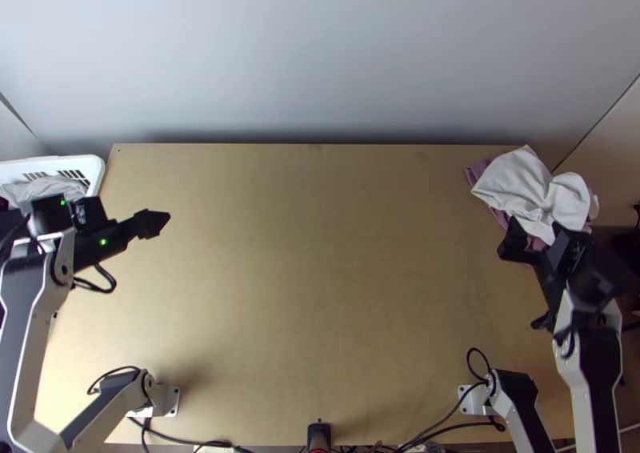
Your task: Fold the t-shirt
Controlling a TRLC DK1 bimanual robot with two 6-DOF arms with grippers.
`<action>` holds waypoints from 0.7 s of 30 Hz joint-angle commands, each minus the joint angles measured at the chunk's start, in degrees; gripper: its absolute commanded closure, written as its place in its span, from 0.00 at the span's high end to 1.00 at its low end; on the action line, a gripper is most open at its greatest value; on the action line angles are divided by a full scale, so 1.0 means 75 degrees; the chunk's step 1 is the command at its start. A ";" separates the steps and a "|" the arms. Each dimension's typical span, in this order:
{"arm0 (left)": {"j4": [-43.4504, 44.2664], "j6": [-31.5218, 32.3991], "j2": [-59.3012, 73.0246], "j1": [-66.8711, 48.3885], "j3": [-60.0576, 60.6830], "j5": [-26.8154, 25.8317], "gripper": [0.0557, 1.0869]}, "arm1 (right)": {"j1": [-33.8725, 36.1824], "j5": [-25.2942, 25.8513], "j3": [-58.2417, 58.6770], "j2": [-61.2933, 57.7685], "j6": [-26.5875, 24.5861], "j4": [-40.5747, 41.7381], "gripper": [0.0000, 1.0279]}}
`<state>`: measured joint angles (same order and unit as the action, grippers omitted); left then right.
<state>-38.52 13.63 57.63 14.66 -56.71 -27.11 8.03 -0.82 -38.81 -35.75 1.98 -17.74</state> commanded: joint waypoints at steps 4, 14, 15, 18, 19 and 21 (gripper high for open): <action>0.1257 0.0093 -0.2082 0.0155 0.1971 0.0850 0.96 | -0.0860 0.0273 0.0920 0.2130 0.0674 -0.0530 0.96; 0.2617 -0.0258 -0.3816 0.0144 0.3624 0.1377 0.96 | -0.1188 0.0309 0.2760 0.4801 0.0299 0.0068 0.96; 0.2816 -0.0294 -0.3922 0.0132 0.3764 0.1482 0.96 | -0.1141 0.0309 0.2842 0.4790 0.0299 0.0185 0.96; 0.3554 -0.0305 -0.4168 0.0097 0.4256 0.1564 0.96 | -0.1094 0.0309 0.3311 0.4778 0.0299 0.0888 0.96; 0.3847 -0.0305 -0.4180 0.0085 0.4479 0.1623 0.96 | -0.1094 0.0309 0.3522 0.4778 0.0299 0.1123 0.96; 0.4480 -0.0294 -0.4168 -0.0009 0.4995 0.1705 0.96 | -0.1118 0.0297 0.3967 0.4778 0.0334 0.1509 0.96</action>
<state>-15.77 11.92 29.69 15.49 -28.62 -16.53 -0.12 1.50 -17.78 -3.27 4.64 -14.02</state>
